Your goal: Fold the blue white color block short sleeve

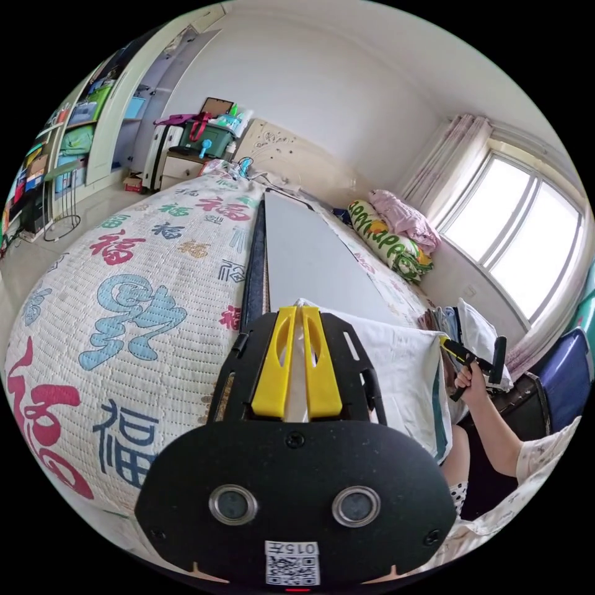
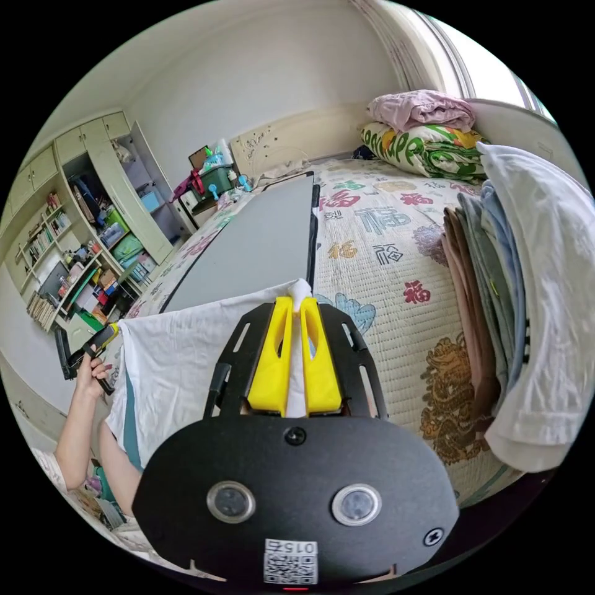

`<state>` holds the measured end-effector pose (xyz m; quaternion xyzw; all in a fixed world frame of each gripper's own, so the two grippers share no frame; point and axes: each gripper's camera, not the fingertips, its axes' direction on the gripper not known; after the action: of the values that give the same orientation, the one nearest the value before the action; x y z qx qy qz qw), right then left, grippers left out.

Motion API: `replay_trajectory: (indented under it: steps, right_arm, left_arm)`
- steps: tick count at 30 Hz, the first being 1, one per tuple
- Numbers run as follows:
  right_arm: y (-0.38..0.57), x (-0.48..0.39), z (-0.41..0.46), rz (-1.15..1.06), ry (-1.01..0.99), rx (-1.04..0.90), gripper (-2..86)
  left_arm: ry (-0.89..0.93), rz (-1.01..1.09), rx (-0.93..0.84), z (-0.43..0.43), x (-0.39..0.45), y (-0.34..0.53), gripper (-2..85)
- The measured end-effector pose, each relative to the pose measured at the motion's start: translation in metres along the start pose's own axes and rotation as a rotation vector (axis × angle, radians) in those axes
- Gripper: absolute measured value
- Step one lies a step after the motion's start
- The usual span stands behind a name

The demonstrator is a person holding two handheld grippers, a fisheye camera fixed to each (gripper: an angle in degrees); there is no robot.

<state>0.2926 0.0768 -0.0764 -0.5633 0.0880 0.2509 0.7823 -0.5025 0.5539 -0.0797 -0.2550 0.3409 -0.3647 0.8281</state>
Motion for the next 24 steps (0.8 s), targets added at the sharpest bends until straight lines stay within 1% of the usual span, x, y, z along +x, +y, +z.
replay_trajectory:
  steps: [3,5,7,9,11,14,16,19,24]
  right_arm:
    - [-0.028,-0.002,0.023,-0.052,0.057,-0.043,0.8]
    - [-0.046,0.000,0.043,-0.080,0.083,-0.117,1.7]
    - [-0.053,0.005,0.043,-0.085,0.079,-0.133,2.8]
    - [-0.053,0.011,0.020,-0.092,0.031,-0.088,3.8]
    - [-0.036,0.015,-0.033,-0.165,-0.048,0.053,4.1]
    - [-0.002,0.023,-0.094,-0.272,-0.027,0.128,3.1]
    - [0.014,0.036,-0.121,-0.238,-0.007,0.107,2.8]
    - [0.032,0.066,-0.149,-0.147,-0.034,-0.020,4.3]
    - [0.047,0.120,-0.161,0.075,-0.106,-0.172,8.5]
  left_arm:
    - [-0.037,-0.004,-0.028,0.030,-0.007,0.003,0.1]
    - [-0.074,-0.028,-0.049,0.049,-0.015,0.007,0.5]
    - [-0.105,-0.044,-0.033,0.047,-0.020,0.013,1.1]
    - [-0.096,-0.036,-0.013,0.034,-0.024,0.022,2.3]
    - [-0.056,0.001,-0.010,0.008,-0.020,0.039,5.2]
    - [-0.029,0.081,-0.026,-0.030,0.000,0.073,5.6]
    - [-0.019,0.094,-0.058,-0.049,0.010,0.096,5.7]
    - [-0.001,0.049,-0.137,-0.066,0.009,0.134,6.9]
    - [-0.089,-0.070,-0.206,-0.074,-0.007,0.182,9.9]
